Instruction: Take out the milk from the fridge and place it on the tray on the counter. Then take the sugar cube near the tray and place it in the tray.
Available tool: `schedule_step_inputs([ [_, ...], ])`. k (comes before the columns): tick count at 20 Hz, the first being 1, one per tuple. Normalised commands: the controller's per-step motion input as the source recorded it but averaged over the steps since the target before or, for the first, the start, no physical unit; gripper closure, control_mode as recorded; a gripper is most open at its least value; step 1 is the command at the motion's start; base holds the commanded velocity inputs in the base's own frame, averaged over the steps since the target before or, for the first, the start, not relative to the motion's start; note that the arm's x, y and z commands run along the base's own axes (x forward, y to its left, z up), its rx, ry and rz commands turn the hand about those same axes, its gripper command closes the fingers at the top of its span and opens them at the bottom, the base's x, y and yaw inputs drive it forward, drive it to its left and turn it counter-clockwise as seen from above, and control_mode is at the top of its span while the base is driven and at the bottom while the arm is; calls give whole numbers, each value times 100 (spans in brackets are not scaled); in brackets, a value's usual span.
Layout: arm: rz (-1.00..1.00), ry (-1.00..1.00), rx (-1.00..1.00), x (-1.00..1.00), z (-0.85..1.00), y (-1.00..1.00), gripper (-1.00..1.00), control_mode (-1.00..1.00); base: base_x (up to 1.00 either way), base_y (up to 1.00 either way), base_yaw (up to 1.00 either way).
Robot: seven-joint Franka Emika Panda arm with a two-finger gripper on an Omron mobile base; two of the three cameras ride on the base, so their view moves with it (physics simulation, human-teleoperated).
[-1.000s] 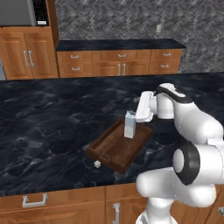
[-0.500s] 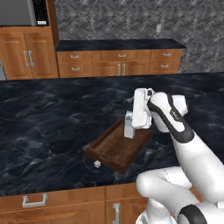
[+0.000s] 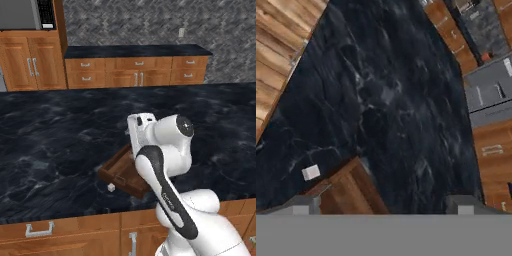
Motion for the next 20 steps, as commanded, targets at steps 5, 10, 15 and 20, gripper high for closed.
schedule_step_inputs([
  [5,0,-12,-64,-75,0,71,-100,-100,0,0,0],
  [10,-4,0,-57,-25,16,55,-100,-100,0,0,0],
  [15,0,2,-55,-8,1,33,-100,-100,0,0,0],
  [20,0,15,-42,0,-16,4,-100,-100,0,0,0],
])
